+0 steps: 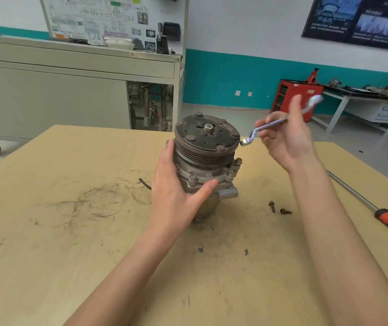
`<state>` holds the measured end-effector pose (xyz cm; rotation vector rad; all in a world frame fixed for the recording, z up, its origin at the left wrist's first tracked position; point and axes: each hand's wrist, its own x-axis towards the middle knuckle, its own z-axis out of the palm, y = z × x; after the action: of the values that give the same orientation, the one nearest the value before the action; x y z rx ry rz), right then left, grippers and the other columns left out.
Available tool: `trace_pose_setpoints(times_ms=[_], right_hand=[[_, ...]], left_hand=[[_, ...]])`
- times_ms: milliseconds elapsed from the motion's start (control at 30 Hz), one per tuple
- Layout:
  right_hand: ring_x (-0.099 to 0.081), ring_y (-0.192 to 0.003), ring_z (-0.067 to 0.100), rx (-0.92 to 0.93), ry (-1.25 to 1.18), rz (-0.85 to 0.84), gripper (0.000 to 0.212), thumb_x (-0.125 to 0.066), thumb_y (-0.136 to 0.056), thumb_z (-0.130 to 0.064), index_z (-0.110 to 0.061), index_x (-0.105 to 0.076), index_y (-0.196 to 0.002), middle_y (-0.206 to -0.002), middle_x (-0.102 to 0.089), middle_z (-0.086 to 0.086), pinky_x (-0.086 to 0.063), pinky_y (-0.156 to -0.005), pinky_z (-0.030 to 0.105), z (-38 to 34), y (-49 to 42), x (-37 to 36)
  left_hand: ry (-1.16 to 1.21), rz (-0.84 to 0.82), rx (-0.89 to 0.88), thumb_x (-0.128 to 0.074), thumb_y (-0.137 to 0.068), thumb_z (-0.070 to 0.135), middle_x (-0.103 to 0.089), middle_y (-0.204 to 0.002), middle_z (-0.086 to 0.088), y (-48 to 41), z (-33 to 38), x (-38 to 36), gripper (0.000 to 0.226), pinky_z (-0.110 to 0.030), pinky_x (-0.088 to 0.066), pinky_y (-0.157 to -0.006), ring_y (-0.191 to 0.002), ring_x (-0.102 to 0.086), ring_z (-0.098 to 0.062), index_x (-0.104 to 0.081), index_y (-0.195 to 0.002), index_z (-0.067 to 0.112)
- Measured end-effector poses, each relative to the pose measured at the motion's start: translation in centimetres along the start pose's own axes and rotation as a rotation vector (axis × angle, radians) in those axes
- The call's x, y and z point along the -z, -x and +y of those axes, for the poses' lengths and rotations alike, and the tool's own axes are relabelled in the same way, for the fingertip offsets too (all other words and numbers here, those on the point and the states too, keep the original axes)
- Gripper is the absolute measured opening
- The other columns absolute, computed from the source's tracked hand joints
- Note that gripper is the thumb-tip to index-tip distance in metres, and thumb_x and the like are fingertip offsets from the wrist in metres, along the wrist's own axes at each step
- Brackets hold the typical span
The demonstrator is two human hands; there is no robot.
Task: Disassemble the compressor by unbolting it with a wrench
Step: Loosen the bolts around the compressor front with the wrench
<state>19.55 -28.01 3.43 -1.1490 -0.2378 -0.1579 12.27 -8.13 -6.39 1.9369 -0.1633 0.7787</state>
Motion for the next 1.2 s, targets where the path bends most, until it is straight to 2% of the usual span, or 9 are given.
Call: trace_pose_setpoints(times_ms=[100,167,267,433,600,733,900,1033,1200], right_hand=[[-0.072,-0.064,0.025,0.328,0.257,0.09,0.063,-0.033,-0.099,-0.049,-0.015,-0.071,-0.062,-0.076,-0.074,0.011,-0.055,-0.055,0.023,-0.4,4.4,0.4],[-0.073,-0.07,0.022,0.515,0.426,0.126,0.055,-0.041,-0.096,-0.054,-0.013,-0.071,-0.073,-0.078,-0.075,0.003,-0.058,-0.061,0.025,0.8,7.0,-0.2],[-0.073,-0.078,0.017,0.665,0.567,0.096,0.051,-0.046,-0.091,-0.056,-0.009,-0.067,-0.093,-0.087,-0.072,0.001,-0.059,-0.071,0.033,3.3,9.6,-0.9],[-0.071,-0.087,0.024,0.804,0.587,0.093,0.043,-0.049,-0.096,-0.043,-0.003,-0.066,-0.101,-0.097,-0.07,0.01,-0.058,-0.075,0.04,5.5,10.4,-1.1],[-0.07,-0.092,0.023,0.751,0.553,0.17,0.042,-0.049,-0.096,-0.044,-0.006,-0.065,-0.104,-0.101,-0.069,0.01,-0.057,-0.079,0.037,6.7,10.8,-1.4],[-0.071,-0.09,0.023,0.638,0.444,0.196,0.03,-0.045,-0.098,-0.026,-0.005,-0.066,-0.101,-0.098,-0.072,0.004,-0.057,-0.079,0.033,7.6,10.9,-1.1],[-0.068,-0.06,0.029,0.267,0.028,0.062,0.037,-0.031,-0.099,-0.012,-0.006,-0.062,-0.079,-0.081,-0.072,0.012,-0.055,-0.057,0.029,4.8,6.0,1.6],[-0.05,-0.046,0.016,0.0,0.234,-0.026,0.037,-0.033,-0.1,-0.018,-0.007,-0.056,-0.073,-0.066,-0.063,0.005,-0.038,-0.043,0.022,3.9,0.0,2.3],[-0.052,-0.059,0.012,-0.184,0.41,-0.135,0.044,-0.037,-0.097,-0.026,-0.02,-0.057,-0.058,-0.061,-0.057,0.0,-0.04,-0.055,0.026,5.5,-4.0,-1.2]], left_hand=[[0.002,0.002,-0.003,-0.06,-0.068,0.07,-0.03,-0.155,0.003,0.1,0.1,0.0,0.108,-0.048,-0.03,-0.116,-0.143,-0.029,-0.013,-0.016,-0.153,0.021],[-0.002,0.003,-0.005,-0.06,-0.068,0.07,-0.03,-0.155,0.002,0.1,0.1,-0.1,0.108,-0.048,-0.03,-0.116,-0.144,-0.028,-0.014,-0.016,-0.153,0.021],[0.001,0.002,-0.01,-0.061,-0.069,0.069,-0.03,-0.155,-0.001,0.0,0.0,-0.1,0.108,-0.049,-0.03,-0.115,-0.144,-0.028,-0.016,-0.017,-0.153,0.019],[-0.003,0.007,-0.013,-0.069,-0.071,0.059,-0.03,-0.155,0.0,0.0,-0.2,-0.1,0.105,-0.049,-0.03,-0.115,-0.144,-0.028,-0.015,-0.017,-0.153,0.018],[0.001,0.006,-0.014,-0.069,-0.071,0.058,-0.03,-0.155,-0.002,0.0,-0.1,-0.1,0.105,-0.049,-0.03,-0.115,-0.144,-0.028,-0.017,-0.018,-0.153,0.017],[0.012,0.006,-0.017,-0.068,-0.071,0.06,-0.03,-0.155,0.0,0.0,-0.1,0.0,0.105,-0.049,-0.03,-0.115,-0.144,-0.028,-0.016,-0.018,-0.153,0.018],[0.004,0.002,-0.011,-0.061,-0.069,0.069,-0.028,-0.156,0.003,0.0,0.0,0.1,0.106,-0.048,-0.029,-0.116,-0.144,-0.026,-0.013,-0.015,-0.153,0.023],[-0.007,0.0,-0.018,-0.061,-0.07,0.069,-0.029,-0.155,0.004,0.0,-0.1,0.1,0.105,-0.048,-0.03,-0.116,-0.143,-0.027,-0.012,-0.015,-0.153,0.024],[-0.013,0.002,-0.019,-0.061,-0.069,0.07,-0.03,-0.154,0.006,0.0,0.1,0.1,0.105,-0.049,-0.031,-0.115,-0.142,-0.029,-0.012,-0.015,-0.153,0.026]])
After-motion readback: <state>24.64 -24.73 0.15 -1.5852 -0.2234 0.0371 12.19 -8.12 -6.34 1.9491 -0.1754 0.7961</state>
